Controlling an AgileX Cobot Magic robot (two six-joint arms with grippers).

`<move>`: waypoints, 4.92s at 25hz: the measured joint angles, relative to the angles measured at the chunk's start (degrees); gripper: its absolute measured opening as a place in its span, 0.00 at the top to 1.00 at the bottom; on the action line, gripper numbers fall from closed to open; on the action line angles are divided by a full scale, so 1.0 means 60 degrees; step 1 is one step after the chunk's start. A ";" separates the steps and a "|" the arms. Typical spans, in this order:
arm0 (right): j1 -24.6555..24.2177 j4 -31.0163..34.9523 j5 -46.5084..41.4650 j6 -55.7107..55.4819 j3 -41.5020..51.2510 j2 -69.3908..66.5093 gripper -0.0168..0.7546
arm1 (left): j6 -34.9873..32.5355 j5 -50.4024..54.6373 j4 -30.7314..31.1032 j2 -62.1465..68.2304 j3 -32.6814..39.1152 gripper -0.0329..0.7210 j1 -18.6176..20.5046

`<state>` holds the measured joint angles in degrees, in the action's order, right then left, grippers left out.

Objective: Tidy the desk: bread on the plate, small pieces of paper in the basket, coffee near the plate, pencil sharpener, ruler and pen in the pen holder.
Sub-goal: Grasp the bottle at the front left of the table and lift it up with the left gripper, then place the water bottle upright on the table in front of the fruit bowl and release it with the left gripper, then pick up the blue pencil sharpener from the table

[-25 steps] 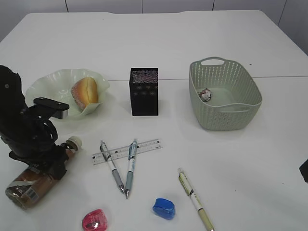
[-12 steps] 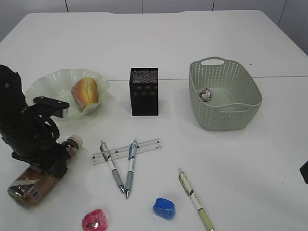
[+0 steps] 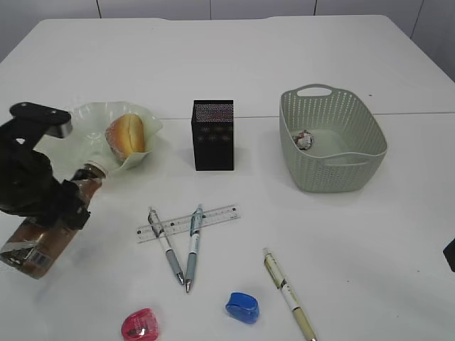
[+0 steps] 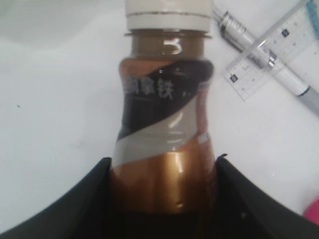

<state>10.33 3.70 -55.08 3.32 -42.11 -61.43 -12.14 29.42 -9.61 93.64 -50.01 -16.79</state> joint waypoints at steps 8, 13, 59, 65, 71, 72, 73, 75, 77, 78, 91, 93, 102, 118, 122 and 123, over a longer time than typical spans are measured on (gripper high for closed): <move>0.0000 0.0000 0.0000 0.0000 0.0000 0.0000 0.36 | -0.0107 -0.2741 -0.0035 -0.2783 0.2548 0.39 0.0000; 0.0000 0.0000 -0.0107 0.0000 0.0000 0.0000 0.36 | -0.0130 -0.5016 -0.0391 -0.3680 0.3863 0.40 0.0000; 0.0000 0.0293 -0.0351 0.0281 0.0000 0.0000 0.36 | 0.2758 -1.5364 0.2408 0.1590 0.5008 0.44 0.0000; 0.0000 0.0293 -0.0351 0.0301 0.0000 0.0000 0.36 | 0.2735 -1.5409 0.2408 0.2704 0.4280 0.44 0.0000; 0.0000 0.0275 -0.0351 0.0317 0.0000 0.0000 0.36 | 0.2735 -1.6021 0.2416 0.3510 0.3979 0.43 0.0000; 0.0000 0.0275 -0.0351 0.0317 0.0000 0.0000 0.36 | 0.2735 -1.6171 0.2416 0.3626 0.3940 0.43 0.0000; 0.0000 0.0275 -0.0351 0.0317 0.0000 0.0000 0.36 | 0.2735 -1.6323 0.2416 0.3721 0.3899 0.43 0.0000; 0.0000 0.0275 -0.0351 0.0317 0.0000 0.0000 0.36 | 0.2735 -1.6567 0.2431 0.3956 0.3835 0.43 0.0000; 0.0000 0.0275 -0.0351 0.0317 0.0000 0.0000 0.36 | 0.2735 -1.6753 0.2438 0.4088 0.3796 0.43 0.0000; 0.0000 0.0261 -0.0351 0.0317 0.0000 0.0000 0.36 | 0.2735 -1.6797 0.2452 0.4113 0.3796 0.41 0.0000; 0.0000 0.0261 -0.0351 0.0317 0.0000 0.0000 0.36 | 0.2720 -1.5998 0.2588 0.3645 0.3832 0.20 0.0000; 0.0000 0.0261 -0.0351 0.0317 0.0000 0.0000 0.36 | 0.2704 -1.5975 0.2588 0.3520 0.3832 0.20 0.0000; 0.0000 0.0255 -0.0351 0.0317 0.0000 0.0000 0.36 | 0.2699 -1.5883 0.2791 0.2461 0.4020 0.20 0.0000; 0.0000 0.0255 -0.0275 0.0337 0.0000 0.0000 0.36 | 0.2023 -1.5840 0.2191 -0.0642 0.4194 0.20 0.0051; 0.0000 0.0255 -0.0255 0.0337 0.0000 0.0000 0.36 | 0.2023 -1.4882 0.2161 -0.1515 0.4194 0.20 0.0406; 0.0000 0.0255 -0.0255 0.0337 0.0000 0.0000 0.36 | 0.2023 -1.4591 0.2161 -0.1736 0.4194 0.20 0.0573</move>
<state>10.33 5.23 -56.61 5.34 -42.11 -61.43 0.00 -58.13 3.35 83.22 -24.84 -13.36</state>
